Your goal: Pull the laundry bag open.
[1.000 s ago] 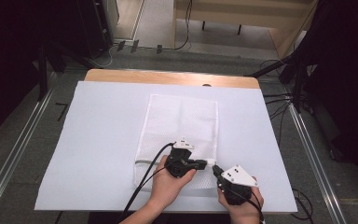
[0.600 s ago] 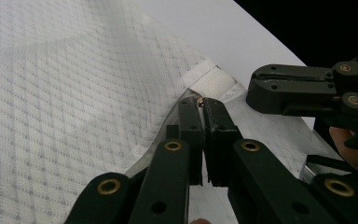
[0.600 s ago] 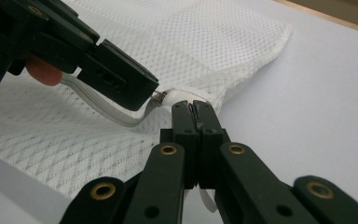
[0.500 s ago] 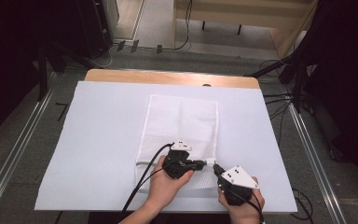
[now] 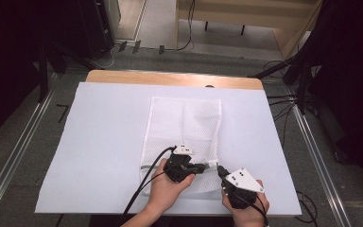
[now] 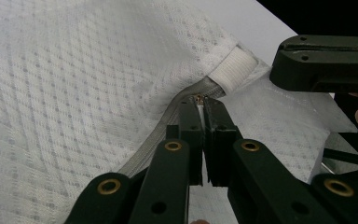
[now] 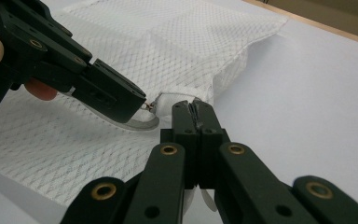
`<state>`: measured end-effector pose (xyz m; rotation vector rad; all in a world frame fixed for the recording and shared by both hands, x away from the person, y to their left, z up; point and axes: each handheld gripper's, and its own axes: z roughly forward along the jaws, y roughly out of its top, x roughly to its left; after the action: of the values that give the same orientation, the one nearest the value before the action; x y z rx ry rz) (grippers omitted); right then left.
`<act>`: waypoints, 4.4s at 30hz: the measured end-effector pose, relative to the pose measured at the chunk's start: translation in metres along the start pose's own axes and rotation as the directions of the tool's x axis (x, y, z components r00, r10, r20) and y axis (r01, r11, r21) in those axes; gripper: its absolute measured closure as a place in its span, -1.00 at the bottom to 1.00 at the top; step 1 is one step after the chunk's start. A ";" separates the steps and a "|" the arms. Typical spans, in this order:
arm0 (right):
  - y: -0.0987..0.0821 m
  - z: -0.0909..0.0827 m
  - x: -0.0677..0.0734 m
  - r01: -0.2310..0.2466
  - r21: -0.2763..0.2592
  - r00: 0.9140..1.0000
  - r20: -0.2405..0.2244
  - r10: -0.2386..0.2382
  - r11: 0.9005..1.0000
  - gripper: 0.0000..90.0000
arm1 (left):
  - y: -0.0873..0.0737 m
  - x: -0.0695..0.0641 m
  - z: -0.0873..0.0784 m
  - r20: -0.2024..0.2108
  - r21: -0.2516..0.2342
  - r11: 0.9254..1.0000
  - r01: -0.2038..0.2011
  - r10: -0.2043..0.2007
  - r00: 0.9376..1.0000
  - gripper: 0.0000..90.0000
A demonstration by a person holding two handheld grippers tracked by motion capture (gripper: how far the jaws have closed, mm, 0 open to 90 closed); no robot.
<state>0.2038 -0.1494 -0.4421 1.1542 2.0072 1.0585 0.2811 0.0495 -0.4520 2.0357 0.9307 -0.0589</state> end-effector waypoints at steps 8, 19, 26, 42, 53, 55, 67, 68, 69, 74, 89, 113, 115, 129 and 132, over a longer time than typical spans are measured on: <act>0.002 -0.001 0.002 0.005 -0.005 1.000 -0.003 -0.005 1.000 1.00 | 0.000 0.001 -0.001 -0.005 -0.003 1.000 -0.005 0.005 1.000 0.95; 0.004 -0.004 0.000 -0.006 -0.017 1.000 -0.006 0.006 1.000 1.00 | 0.001 0.000 -0.002 -0.008 -0.005 1.000 -0.015 0.015 1.000 0.95; 0.005 -0.006 0.002 -0.005 -0.022 1.000 -0.001 0.005 1.000 1.00 | 0.000 0.001 -0.002 -0.020 -0.004 1.000 -0.012 0.012 1.000 0.95; 0.008 -0.014 -0.004 -0.001 -0.044 1.000 0.024 0.002 0.999 1.00 | -0.016 0.029 -0.015 -0.088 -0.012 0.999 0.048 -0.049 0.995 0.95; 0.005 -0.014 -0.011 -0.012 -0.029 0.999 0.048 0.014 0.999 1.00 | -0.030 0.052 -0.043 -0.141 -0.017 0.997 0.075 -0.077 0.987 0.95; 0.005 -0.014 -0.014 -0.025 -0.030 0.998 0.049 0.026 0.999 1.00 | -0.036 0.062 -0.050 -0.148 -0.018 0.995 0.100 -0.102 0.984 0.95; 0.003 -0.013 -0.020 -0.039 -0.019 0.998 0.050 0.040 0.999 1.00 | -0.053 0.078 -0.076 -0.178 -0.034 0.993 0.115 -0.119 0.977 0.95; 0.002 -0.013 -0.021 -0.037 -0.018 0.998 0.051 0.038 0.999 1.00 | -0.054 0.078 -0.078 -0.188 -0.033 0.993 0.113 -0.117 0.975 0.95; 0.002 -0.013 -0.020 -0.034 -0.017 0.998 0.054 0.035 0.999 1.00 | -0.054 0.079 -0.081 -0.189 -0.030 0.993 0.110 -0.114 0.975 0.95; 0.002 -0.013 -0.022 -0.037 -0.015 0.998 0.053 0.037 0.999 1.00 | -0.059 0.084 -0.095 -0.213 -0.040 0.993 0.108 -0.114 0.970 0.95; 0.002 -0.012 -0.022 -0.035 -0.012 0.998 0.054 0.035 0.999 1.00 | -0.076 0.103 -0.126 -0.247 -0.037 0.991 0.126 -0.131 0.960 0.95; 0.006 -0.019 -0.019 -0.043 -0.058 0.999 -0.006 0.043 0.997 1.00 | -0.102 0.104 -0.200 -0.269 -0.307 0.952 0.002 -0.089 0.959 -0.99; 0.005 -0.018 -0.020 -0.038 -0.063 0.999 -0.010 0.038 0.997 1.00 | -0.109 0.110 -0.214 -0.274 -0.346 0.938 0.009 -0.110 0.955 -0.99; 0.006 -0.018 -0.028 -0.109 -0.067 0.994 -0.028 0.108 0.992 -0.48 | -0.135 0.129 -0.251 -0.344 -0.413 0.910 0.019 -0.175 0.922 -0.99; 0.006 -0.018 -0.031 -0.123 -0.062 0.992 -0.028 0.122 0.990 -0.73 | -0.134 0.127 -0.248 -0.357 -0.390 0.921 0.000 -0.151 0.922 -0.99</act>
<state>0.2058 -0.1816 -0.4246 1.2496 1.9265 1.1944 0.2160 0.3517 -0.4385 1.6670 1.1600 0.4627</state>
